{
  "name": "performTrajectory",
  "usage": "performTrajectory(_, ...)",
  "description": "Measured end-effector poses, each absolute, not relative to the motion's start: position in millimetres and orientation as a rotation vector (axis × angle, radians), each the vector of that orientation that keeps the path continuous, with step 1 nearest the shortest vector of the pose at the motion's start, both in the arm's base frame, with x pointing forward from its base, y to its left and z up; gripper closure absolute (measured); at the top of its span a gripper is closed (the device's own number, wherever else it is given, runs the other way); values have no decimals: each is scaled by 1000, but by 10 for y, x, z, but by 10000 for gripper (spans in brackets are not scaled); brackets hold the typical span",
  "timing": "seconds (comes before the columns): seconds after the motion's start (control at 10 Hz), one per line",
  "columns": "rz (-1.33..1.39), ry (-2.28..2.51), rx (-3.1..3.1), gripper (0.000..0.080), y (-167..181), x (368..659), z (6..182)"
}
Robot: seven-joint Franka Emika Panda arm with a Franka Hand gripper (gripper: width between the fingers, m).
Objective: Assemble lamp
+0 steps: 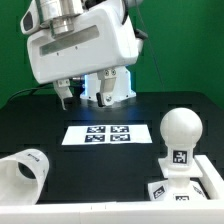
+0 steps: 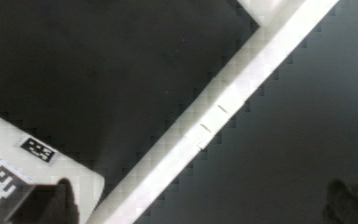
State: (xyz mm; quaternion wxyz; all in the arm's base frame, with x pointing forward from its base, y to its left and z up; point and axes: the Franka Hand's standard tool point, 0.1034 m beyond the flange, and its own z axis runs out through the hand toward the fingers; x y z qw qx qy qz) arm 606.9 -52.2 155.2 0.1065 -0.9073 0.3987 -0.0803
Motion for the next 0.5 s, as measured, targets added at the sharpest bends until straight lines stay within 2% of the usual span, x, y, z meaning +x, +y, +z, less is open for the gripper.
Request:
performTrajectory(0.2,-251,1080,-2735,101,-645,6057,1523)
performTrajectory(0.5,-321,655,-2935,101,-769,6217,1505)
